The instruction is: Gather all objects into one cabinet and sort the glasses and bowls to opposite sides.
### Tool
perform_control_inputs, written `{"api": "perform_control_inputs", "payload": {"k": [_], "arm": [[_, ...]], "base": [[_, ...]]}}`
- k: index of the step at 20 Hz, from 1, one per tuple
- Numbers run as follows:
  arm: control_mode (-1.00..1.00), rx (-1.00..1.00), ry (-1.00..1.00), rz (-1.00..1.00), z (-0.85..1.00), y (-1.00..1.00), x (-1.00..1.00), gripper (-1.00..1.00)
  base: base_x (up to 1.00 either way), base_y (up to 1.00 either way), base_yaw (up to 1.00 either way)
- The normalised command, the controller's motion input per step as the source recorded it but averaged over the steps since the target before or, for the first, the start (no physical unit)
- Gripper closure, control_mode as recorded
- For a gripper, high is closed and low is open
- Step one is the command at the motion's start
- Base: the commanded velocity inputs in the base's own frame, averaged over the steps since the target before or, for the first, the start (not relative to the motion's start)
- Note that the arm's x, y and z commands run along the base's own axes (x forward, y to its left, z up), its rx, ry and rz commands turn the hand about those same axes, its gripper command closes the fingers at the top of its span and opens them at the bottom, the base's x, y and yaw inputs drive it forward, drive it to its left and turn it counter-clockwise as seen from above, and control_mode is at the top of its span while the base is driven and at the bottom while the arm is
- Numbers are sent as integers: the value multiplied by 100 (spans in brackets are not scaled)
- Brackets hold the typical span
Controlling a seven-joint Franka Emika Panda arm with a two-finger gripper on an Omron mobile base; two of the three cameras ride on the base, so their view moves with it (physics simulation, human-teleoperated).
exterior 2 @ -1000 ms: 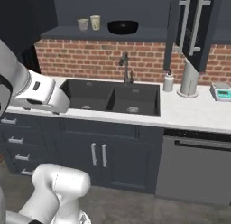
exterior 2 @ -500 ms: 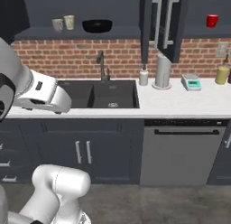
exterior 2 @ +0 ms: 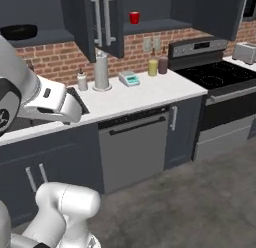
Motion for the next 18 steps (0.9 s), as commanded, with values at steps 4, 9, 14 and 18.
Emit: {"api": "perform_control_inputs", "payload": {"k": [4,9,14,18], "arm": [[100,0,0,0,0,0,0,-100],[100,0,0,0,0,0,0,-100],[100,0,0,0,0,0,0,-100],[100,0,0,0,0,0,0,-100]], "base": [[2,-15,-62],[46,-55,-37],[98,-37,-12],[100,-48,-1]]}}
